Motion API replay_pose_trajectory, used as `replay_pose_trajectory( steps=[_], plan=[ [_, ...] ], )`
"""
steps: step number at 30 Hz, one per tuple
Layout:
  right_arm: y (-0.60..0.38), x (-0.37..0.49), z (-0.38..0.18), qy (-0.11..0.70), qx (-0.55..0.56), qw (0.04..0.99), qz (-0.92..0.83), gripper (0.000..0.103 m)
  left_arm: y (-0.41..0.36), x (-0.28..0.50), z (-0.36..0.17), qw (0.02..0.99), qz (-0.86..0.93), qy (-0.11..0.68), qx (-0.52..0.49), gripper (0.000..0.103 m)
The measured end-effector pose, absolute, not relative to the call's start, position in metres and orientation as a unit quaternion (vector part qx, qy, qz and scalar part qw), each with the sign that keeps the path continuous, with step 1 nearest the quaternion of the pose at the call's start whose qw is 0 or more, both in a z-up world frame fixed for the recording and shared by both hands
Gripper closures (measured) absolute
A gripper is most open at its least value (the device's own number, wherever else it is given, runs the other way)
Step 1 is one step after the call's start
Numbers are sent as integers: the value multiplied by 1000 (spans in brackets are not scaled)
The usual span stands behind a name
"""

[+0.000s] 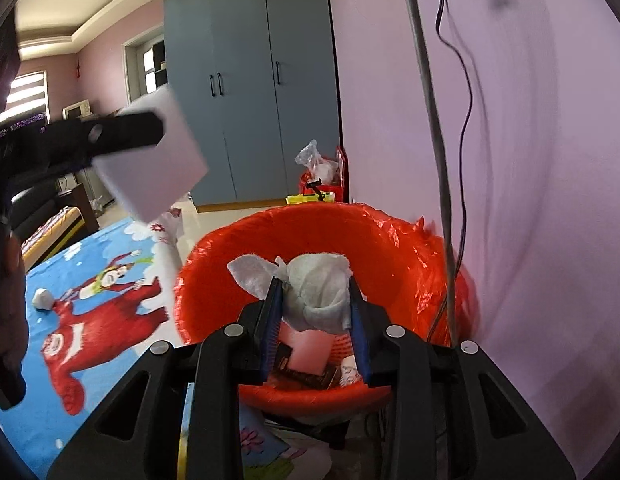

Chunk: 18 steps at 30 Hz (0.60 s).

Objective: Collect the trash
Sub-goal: 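Carry foam block and tissue to the red bin and open both tools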

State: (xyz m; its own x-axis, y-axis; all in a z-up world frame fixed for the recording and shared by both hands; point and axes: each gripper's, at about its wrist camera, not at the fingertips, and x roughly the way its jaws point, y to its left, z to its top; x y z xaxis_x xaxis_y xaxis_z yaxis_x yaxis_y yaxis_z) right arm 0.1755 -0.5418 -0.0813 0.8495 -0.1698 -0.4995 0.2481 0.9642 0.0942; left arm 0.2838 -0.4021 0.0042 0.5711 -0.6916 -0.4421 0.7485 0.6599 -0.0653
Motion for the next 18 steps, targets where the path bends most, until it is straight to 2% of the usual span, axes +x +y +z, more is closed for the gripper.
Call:
replay_pose_trajectory(
  steps=[1,2,3,4,11,18],
  plan=[
    [-544,179,-83,251,76,959,-111,67,-409,288,5,881,-412,221,65,33],
    [-547,183,-85,250,76,959,-112,53,-416,293,6,881,-414,221,64,29],
    [-549,186,-87,250,78,959,-112,29,-420,297,7,882,-413,219,64,20],
    [-549,188,-87,250,79,958,-115,22,-426,302,10,887,-403,215,61,18],
    [-537,167,-83,247,86,959,-110,22,-398,303,23,915,-356,183,49,10],
    [-497,135,-68,241,87,963,-84,22,-319,265,18,930,-317,181,51,6]
  ],
)
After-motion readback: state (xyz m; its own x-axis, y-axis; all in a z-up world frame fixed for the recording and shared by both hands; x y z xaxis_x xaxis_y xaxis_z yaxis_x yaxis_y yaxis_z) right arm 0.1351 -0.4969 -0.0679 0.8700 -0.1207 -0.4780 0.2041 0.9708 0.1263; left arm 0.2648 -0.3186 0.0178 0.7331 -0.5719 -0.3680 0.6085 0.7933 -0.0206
